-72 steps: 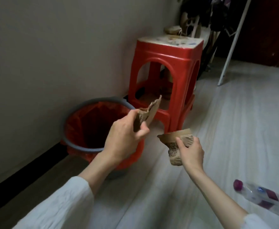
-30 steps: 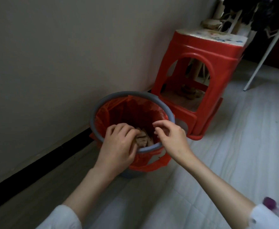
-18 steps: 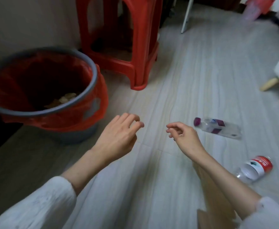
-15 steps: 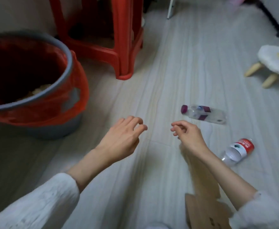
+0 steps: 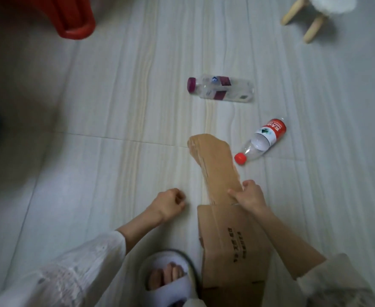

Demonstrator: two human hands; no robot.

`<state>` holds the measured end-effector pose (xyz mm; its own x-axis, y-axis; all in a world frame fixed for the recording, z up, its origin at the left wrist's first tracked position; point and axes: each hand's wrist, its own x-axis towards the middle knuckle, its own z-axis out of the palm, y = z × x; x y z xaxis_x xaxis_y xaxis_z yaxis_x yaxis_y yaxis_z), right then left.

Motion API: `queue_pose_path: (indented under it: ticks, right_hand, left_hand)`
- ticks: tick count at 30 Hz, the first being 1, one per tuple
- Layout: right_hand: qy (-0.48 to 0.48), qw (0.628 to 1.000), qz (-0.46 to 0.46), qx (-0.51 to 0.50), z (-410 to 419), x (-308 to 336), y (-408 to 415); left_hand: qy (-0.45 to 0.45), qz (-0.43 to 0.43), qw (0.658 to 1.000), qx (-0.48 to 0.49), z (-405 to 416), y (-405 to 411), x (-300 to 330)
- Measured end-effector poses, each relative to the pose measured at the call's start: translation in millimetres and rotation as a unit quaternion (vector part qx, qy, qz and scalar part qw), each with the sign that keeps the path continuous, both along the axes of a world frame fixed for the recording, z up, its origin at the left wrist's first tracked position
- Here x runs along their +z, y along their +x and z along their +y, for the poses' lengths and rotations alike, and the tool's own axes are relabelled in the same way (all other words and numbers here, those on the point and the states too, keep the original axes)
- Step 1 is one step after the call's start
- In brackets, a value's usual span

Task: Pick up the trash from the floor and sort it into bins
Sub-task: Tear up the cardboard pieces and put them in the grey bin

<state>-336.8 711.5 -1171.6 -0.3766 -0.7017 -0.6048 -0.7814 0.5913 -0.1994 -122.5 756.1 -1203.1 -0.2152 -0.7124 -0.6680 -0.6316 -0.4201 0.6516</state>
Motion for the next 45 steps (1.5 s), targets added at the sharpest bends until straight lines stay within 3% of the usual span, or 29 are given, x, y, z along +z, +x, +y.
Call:
queue_pose_path:
  ticks: [3,7,11,14,18,22,26,33,39,45]
  right_hand:
    - [-0.003,1.0,0.003,-0.01,-2,-8,-2]
    - [0.009,0.999,0.038,0.017,-3,-20,-2]
    - [0.013,1.0,-0.009,-0.028,-13,-26,4]
    - [0.046,0.998,-0.031,-0.007,-22,-28,15]
    - [-0.075,0.991,-0.103,0.049,-41,-12,50]
    - [-0.196,0.957,-0.199,0.077,-54,22,95]
    - [-0.3,0.915,-0.265,0.043,-67,52,138]
    - [-0.404,0.844,-0.353,0.021,-95,131,219]
    - [-0.429,0.8,-0.418,0.022,-105,209,287]
    - [-0.424,0.73,-0.536,0.009,-98,276,334]
  left_hand:
    - [0.1,0.055,0.992,0.051,6,-26,-4]
    - [0.213,0.129,0.956,0.156,4,-52,0]
    - [0.224,0.13,0.95,0.173,-4,-58,3]
    - [0.228,0.143,0.942,0.2,-11,-45,6]
    - [0.226,0.187,0.917,0.269,-22,-8,24]
    - [0.168,0.227,0.907,0.312,-39,31,44]
    - [0.086,0.22,0.904,0.357,-53,74,72]
    - [-0.089,0.154,0.884,0.433,-58,161,143]
    - [-0.212,0.115,0.778,0.58,-44,227,190]
    - [-0.333,0.194,0.666,0.639,-29,282,264]
